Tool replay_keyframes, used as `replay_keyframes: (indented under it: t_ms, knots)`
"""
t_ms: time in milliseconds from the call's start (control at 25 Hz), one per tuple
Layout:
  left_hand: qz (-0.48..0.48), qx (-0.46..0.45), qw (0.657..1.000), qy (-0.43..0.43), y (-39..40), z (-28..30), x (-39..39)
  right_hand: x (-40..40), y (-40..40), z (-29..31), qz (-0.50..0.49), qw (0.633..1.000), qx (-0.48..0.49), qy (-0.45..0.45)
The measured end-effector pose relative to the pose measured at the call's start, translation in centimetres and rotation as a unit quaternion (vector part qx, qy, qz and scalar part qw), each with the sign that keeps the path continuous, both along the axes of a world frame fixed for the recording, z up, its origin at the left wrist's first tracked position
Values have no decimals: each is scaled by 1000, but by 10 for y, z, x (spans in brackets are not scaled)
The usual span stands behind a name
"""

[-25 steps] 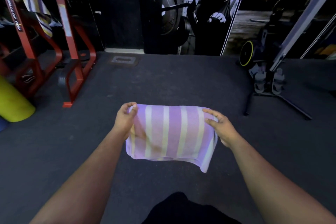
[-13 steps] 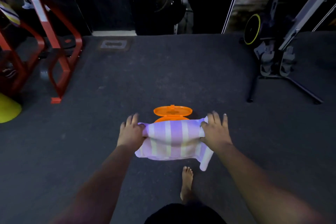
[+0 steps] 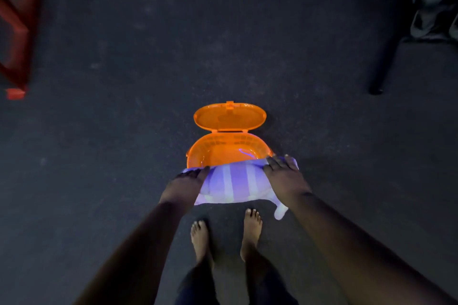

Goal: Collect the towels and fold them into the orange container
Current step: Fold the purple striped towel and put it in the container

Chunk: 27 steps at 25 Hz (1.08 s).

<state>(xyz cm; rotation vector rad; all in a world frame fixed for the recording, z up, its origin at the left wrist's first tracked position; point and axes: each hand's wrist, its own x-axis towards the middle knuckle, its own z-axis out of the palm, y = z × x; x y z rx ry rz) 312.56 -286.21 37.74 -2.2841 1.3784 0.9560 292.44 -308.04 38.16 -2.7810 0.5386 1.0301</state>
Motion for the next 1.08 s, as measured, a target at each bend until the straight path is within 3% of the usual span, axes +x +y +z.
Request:
replay_keyframes:
  t_ms: [200, 440, 560, 680, 800, 920, 1080]
  knots:
    - [4, -37, 999, 11, -43, -169, 47, 36, -43, -170, -35, 999, 19, 27]
    - [-4, -107, 994, -37, -46, -367, 78, 59, -44, -379, -4, 985, -84, -150]
    - [-31, -47, 998, -13, -25, -456, 63, 47, -19, -473, -11, 997, -41, -70]
    - [-35, 6, 998, 53, -13, -506, 42, 27, 4, -517, -65, 997, 25, 10]
    - [0, 71, 995, 69, -21, -511, 29, 29, 2, -523, -72, 992, 73, 79]
    - [127, 18, 989, 67, -43, -508, 28, 60, -1, -510, -168, 984, 61, -9]
    - [178, -60, 981, 44, -56, -545, 18, 74, 23, -549, -262, 963, 52, -36]
